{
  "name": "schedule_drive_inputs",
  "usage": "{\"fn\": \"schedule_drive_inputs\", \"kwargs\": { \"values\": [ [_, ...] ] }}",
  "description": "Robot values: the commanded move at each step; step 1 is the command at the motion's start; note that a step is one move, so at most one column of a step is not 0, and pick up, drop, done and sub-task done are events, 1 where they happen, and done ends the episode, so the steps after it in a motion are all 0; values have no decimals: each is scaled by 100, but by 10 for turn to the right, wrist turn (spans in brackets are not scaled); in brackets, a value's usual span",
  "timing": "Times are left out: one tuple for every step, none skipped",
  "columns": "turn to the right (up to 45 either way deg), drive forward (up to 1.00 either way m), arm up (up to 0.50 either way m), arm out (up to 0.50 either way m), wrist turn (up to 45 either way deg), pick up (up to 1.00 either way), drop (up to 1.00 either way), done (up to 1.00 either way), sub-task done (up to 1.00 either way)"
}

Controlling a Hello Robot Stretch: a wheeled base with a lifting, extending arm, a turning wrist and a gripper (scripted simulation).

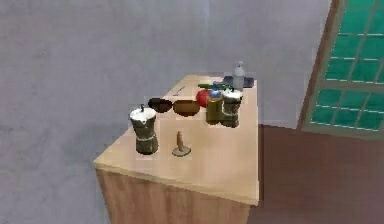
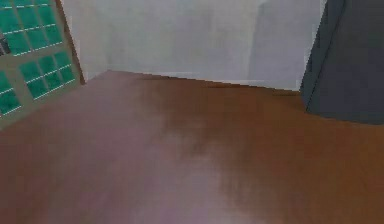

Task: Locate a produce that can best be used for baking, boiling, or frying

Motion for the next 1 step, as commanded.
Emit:
{"fn": "schedule_drive_inputs", "kwargs": {
  "values": [
    [0,0,0,0,0,0,0,100,0]
  ]
}}
